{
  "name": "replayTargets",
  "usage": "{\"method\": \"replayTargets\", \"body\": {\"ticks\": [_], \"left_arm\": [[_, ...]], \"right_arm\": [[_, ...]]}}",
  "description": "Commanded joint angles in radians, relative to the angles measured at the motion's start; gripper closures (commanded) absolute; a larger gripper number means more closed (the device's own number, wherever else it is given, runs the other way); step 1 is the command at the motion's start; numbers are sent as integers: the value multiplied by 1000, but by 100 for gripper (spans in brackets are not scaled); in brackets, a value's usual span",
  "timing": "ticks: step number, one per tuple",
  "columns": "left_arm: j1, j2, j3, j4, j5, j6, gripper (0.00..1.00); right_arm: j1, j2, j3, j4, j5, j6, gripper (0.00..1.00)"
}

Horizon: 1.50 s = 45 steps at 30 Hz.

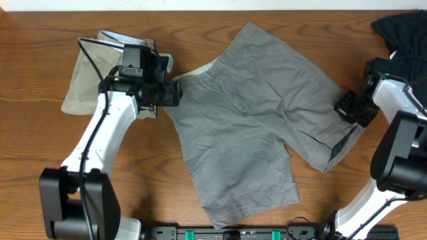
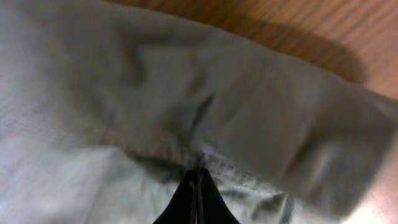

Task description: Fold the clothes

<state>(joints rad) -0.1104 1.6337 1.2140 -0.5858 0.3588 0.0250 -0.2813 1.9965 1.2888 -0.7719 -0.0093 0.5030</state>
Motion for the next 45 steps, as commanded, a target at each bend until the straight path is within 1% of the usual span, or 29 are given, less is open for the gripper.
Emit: {"method": "replayTargets", "body": {"ticks": [1,4,6,9,11,13,16,18,21,24,26,27,31,34,36,39,41,43,44,45], "left_arm": [[0,-44,-10,-4,-8,1,40],[0,-67,-10,-5,-8,0,38],[0,-76,-10,-5,-8,0,38],[0,-81,-10,-4,-1,-8,34],[0,-81,-10,-4,-1,-24,32],[0,-81,-10,-4,12,-29,31],[0,-81,-10,-3,44,-30,27],[-1,-81,-10,-3,53,-30,26],[-5,-81,-10,-4,52,-30,25],[-17,-81,-10,-4,52,-29,22],[-24,-81,-10,-5,51,-29,21],[-27,-81,-10,-5,52,-29,21],[-27,-81,-10,-11,51,-29,21],[-27,-81,-10,-11,51,-29,21],[-27,-81,-10,-11,51,-29,21],[-27,-81,-10,-11,51,-29,21],[-27,-81,-10,-10,51,-29,21],[-27,-81,-10,-10,51,-29,21],[-27,-81,-10,-11,51,-29,21],[-27,-81,-10,-11,51,-29,21]], "right_arm": [[-8,105,-25,53,21,50,99],[-11,211,-23,173,21,56,99],[-15,273,-5,244,6,84,98],[-22,356,68,335,-56,82,98],[-22,396,128,398,-121,48,99],[-23,419,193,457,-204,15,99],[-21,425,294,513,-289,11,99],[-21,423,373,521,-354,-6,99],[-21,422,498,517,-477,-72,98],[-29,404,629,429,-661,-185,86],[-38,371,703,321,-730,-241,82],[-41,347,731,263,-743,-267,81],[-49,225,772,54,-726,-374,78],[-47,124,772,-146,-579,-385,74],[-38,89,772,-266,-451,-374,74],[-13,88,763,-406,-303,-334,76],[6,99,724,-421,-271,-318,77],[29,116,653,-394,-267,-282,80],[37,123,618,-375,-267,-260,82],[47,132,580,-356,-268,-233,87]]}}
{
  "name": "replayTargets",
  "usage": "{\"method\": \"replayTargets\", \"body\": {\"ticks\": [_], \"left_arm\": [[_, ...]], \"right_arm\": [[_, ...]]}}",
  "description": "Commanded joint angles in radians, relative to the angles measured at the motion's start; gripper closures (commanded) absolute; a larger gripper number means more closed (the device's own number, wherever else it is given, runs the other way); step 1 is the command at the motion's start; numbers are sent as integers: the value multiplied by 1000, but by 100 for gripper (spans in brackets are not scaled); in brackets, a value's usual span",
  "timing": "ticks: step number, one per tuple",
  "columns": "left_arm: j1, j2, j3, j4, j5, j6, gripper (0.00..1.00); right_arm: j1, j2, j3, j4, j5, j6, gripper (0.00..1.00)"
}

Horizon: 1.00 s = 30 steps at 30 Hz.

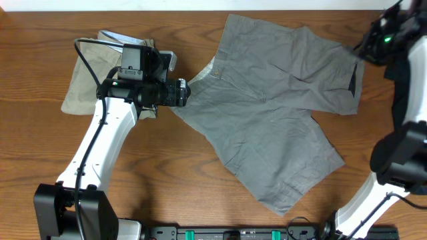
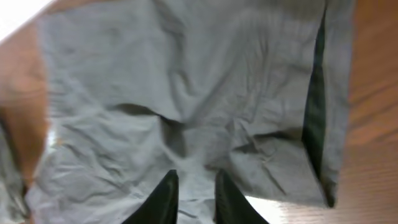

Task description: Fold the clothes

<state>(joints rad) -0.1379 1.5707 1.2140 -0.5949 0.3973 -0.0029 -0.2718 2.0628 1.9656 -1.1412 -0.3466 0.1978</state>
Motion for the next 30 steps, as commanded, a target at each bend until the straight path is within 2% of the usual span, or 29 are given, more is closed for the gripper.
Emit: {"method": "replayTargets", "body": {"ticks": [1,5,7,14,16,18,21,27,30], "left_arm": [[1,-18,-10,-4,13,-1,21],[1,-17,-10,-12,13,-1,21],[1,-17,-10,-14,13,-1,21],[1,-16,-10,-49,12,3,21],[1,-16,-10,-55,11,7,21],[1,-16,-10,-54,9,12,21],[1,-16,-10,-52,11,41,21],[-55,6,-14,-98,9,214,20],[-95,55,-15,-95,-93,235,20]], "right_arm": [[49,70,-143,38,54,95,89],[98,74,-308,173,-87,11,89],[120,74,-360,216,-66,10,89],[112,75,-467,224,381,147,96],[92,75,-475,183,409,158,96],[77,75,-474,162,369,140,95],[61,74,-473,158,193,34,93],[56,66,-472,138,-50,-39,92],[55,37,-472,138,-85,-39,92]]}}
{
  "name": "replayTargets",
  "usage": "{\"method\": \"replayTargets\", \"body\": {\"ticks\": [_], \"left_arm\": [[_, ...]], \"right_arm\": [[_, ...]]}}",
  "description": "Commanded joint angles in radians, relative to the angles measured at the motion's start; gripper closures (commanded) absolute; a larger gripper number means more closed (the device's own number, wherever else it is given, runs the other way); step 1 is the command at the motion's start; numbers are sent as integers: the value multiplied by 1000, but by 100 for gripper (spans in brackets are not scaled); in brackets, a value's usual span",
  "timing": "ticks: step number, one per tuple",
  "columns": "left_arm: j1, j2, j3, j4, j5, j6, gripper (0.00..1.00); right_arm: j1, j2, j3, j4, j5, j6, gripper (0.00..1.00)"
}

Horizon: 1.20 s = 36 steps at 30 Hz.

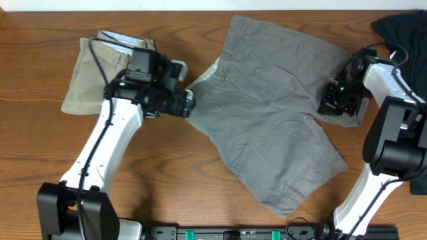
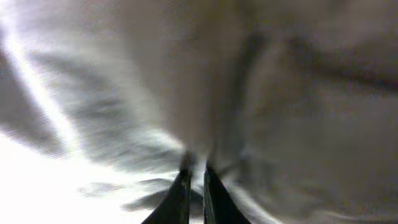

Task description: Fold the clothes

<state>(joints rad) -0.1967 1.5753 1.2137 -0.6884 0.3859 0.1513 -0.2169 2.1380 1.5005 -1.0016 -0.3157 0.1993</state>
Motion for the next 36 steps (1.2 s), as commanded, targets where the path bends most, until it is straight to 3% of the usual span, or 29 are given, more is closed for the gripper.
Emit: {"method": "replayTargets", "body": {"ticks": [1,4,13,18,21,22,29,36], "left_arm": [[-43,71,-15,3,-117,80,21],[-50,151,-15,36,-168,76,23],[-42,323,-15,112,-187,27,22],[-42,392,-15,93,-262,-15,57],[-42,428,-15,54,-277,-21,91],[-42,438,-15,37,-290,-42,94],[-42,437,-15,-133,-357,-170,94],[-42,427,-15,-286,-341,-226,94]], "right_arm": [[0,-53,-6,-1,-116,-40,92],[0,-115,-5,-2,-116,-40,90],[40,-282,-5,-16,-167,-39,69],[93,-281,-8,-23,-158,-40,69],[122,-281,-8,-13,-125,-40,68],[131,-281,-8,-7,-106,-37,66],[146,-279,-48,58,2,60,64],[145,-274,-207,324,131,220,67]]}}
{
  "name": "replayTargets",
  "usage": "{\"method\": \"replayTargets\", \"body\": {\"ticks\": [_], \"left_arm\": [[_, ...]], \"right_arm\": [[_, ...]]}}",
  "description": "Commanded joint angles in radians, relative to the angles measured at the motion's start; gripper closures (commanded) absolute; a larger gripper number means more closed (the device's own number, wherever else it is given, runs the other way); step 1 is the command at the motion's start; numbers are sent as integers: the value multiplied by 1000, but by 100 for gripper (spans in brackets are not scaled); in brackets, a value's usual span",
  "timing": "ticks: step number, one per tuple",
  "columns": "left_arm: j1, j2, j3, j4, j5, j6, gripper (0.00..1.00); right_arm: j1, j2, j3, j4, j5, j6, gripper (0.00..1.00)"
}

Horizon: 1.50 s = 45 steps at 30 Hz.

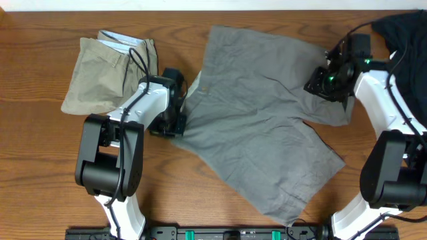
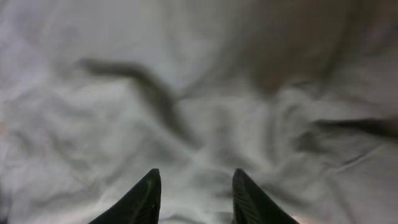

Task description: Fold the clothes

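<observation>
Grey shorts (image 1: 267, 120) lie spread across the middle of the table, waistband to the left, legs to the right and the near side. My left gripper (image 1: 175, 112) sits at the waistband's left edge, its fingers hidden against the cloth, and it appears shut on that edge. My right gripper (image 1: 320, 83) hovers over the far right leg. In the right wrist view this gripper (image 2: 196, 180) stands open, with only wrinkled grey cloth (image 2: 199, 93) below and nothing between its fingers.
A folded khaki garment (image 1: 107, 63) lies at the far left, just behind my left arm. A dark garment (image 1: 400, 27) is bunched in the far right corner. Bare wooden table (image 1: 53, 153) shows at the left and along the near edge.
My right gripper was nearly shut down in the cloth of the right leg; now it is open and further left above it. The left gripper has drawn back left, and the shorts shifted left.
First the shorts lay slanted, my right gripper shut on the right leg's hem and my left at the waistband. Then the right leg lay at the far side with the right gripper high and parted. It then pressed into that leg, and now it hangs open.
</observation>
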<state>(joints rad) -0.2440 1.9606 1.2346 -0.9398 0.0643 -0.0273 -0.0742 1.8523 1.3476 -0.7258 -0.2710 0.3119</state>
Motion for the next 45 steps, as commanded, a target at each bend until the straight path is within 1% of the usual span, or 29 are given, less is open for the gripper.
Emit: {"method": "replayTargets", "body": {"ticks": [1,3,5,6,8,9,14,15,17,19,21,24,25,27,28,30,31,33,35,40,45], "left_arm": [[5,36,-36,-50,-3,-51,93],[5,17,-36,-82,39,-58,90],[5,-9,-36,-112,77,-61,83],[5,-21,-36,-120,87,-61,76],[5,-57,-36,-138,93,-78,69],[5,-77,-36,-141,93,-84,64],[5,-218,-26,-144,92,-106,39],[5,-249,-22,-143,93,-106,36],[5,-310,-19,-130,93,-106,31],[5,-356,-19,-104,93,-106,29],[5,-395,-19,-57,93,-106,27],[5,-420,-19,17,106,-106,26],[4,-421,-19,48,120,-106,26],[4,-418,-20,111,151,-106,26],[2,-416,-20,142,162,-106,26],[-1,-414,-20,185,165,-106,25],[-3,-414,-20,199,164,-105,22],[-4,-414,-20,209,164,-105,20],[-3,-413,-20,190,163,-98,19],[-3,-407,-56,135,145,-90,19],[-3,-381,-143,167,126,-90,19]], "right_arm": [[2,16,-80,94,89,123,69],[3,32,-129,171,92,150,71],[2,57,-171,233,109,187,74],[2,72,-183,249,130,204,75],[1,113,-194,271,167,231,78],[1,138,-194,281,183,234,80],[-14,266,-193,375,260,234,82],[-22,288,-190,400,268,234,82],[-44,320,-181,457,263,233,83],[-63,333,-164,507,247,232,83],[-80,334,-140,566,218,223,82],[-95,334,-90,662,117,162,81],[-97,334,-72,686,93,155,79],[-98,334,-29,753,40,108,72],[-98,334,-6,772,6,68,66],[-103,322,47,764,-91,-24,52],[-109,311,70,747,-139,-60,48],[-127,271,114,688,-217,-100,43],[-153,211,143,620,-273,-119,42],[-234,-11,153,440,-381,-119,39],[-272,-194,153,203,-372,-119,37]]}}
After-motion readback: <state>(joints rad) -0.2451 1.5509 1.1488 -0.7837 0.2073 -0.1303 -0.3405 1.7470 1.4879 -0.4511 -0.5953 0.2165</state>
